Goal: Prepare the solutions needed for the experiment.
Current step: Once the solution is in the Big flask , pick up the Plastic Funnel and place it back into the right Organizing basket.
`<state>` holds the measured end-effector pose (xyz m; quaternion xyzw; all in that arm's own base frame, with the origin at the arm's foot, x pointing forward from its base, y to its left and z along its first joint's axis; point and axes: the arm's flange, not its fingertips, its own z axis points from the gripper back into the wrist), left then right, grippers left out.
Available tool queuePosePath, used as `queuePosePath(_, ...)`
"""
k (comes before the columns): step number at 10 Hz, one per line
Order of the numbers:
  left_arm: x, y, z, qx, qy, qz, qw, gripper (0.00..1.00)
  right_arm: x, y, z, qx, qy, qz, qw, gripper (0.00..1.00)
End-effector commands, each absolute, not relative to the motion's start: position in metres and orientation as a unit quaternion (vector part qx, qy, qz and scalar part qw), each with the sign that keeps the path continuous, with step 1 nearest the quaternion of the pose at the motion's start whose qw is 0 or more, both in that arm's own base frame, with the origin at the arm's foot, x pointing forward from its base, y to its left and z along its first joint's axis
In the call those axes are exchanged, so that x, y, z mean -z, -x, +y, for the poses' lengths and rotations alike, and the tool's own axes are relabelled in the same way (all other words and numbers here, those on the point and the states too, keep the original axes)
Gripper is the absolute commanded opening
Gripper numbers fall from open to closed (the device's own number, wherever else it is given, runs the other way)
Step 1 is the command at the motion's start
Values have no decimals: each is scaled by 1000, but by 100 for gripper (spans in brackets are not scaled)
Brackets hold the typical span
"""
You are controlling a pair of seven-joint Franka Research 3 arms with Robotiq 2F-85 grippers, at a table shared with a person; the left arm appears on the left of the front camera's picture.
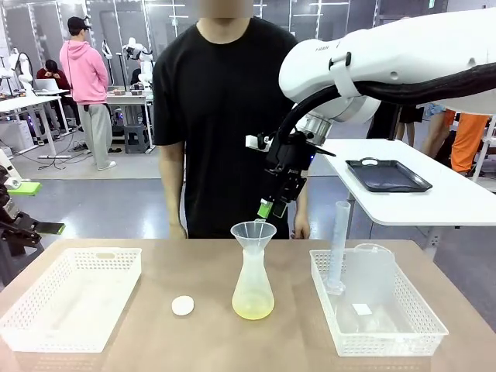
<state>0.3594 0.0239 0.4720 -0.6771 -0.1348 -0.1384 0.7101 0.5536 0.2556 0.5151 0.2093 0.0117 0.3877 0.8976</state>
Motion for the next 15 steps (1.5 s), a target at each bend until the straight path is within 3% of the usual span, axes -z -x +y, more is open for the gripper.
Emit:
queuePosePath(1,-474,-359,24,143,679,-133,708,100,-512,-567,264,-378,-199,34,903,64)
queuePosePath(9,-474,-359,24,143,679,-133,708,100,-476,-584,275,-375,-209,83,899,62)
queuePosePath(15,-474,-359,24,143,679,-133,708,100,-470,-582,275,-364,-209,102,902,25)
